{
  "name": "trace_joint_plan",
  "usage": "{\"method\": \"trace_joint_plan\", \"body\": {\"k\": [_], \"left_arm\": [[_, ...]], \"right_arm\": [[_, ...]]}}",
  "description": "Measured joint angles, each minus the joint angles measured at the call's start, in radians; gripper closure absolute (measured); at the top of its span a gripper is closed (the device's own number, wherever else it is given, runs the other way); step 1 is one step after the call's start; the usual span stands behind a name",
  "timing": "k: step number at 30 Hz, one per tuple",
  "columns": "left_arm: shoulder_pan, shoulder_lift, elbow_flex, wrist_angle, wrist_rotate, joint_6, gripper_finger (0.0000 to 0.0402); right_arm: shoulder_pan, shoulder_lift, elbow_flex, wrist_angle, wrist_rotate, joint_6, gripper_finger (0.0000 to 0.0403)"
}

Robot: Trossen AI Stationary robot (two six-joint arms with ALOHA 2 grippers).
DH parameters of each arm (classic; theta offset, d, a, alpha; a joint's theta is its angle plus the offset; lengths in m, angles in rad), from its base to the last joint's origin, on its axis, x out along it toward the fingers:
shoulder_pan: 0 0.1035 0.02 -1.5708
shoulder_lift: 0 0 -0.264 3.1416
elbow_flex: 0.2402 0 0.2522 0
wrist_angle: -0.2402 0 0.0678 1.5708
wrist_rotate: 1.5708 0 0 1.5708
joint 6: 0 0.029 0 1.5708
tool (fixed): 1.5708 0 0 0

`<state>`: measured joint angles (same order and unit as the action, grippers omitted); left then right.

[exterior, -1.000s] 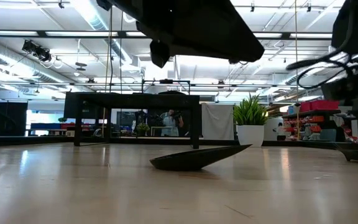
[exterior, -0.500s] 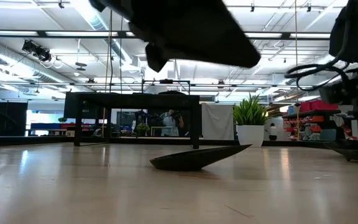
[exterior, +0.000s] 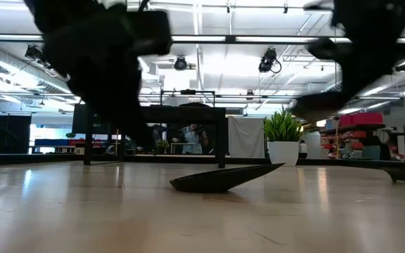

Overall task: Pick & Place Mini shaped plates
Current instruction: Stack the black leaf-shaped plate on top of the leaf-shaped plate on the shelf

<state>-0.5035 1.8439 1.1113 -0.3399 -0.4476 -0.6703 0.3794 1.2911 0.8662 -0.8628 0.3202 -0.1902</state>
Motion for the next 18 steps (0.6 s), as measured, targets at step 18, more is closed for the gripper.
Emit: {"method": "trace_joint_plan", "body": {"k": [18], "left_arm": [[0.064, -0.358, -0.351, 0.255, -0.186, 0.019, 0.0386]], "right_arm": [[-0.694, 0.142, 0.223, 0.868, -0.408, -1.382, 0.0401]]}}
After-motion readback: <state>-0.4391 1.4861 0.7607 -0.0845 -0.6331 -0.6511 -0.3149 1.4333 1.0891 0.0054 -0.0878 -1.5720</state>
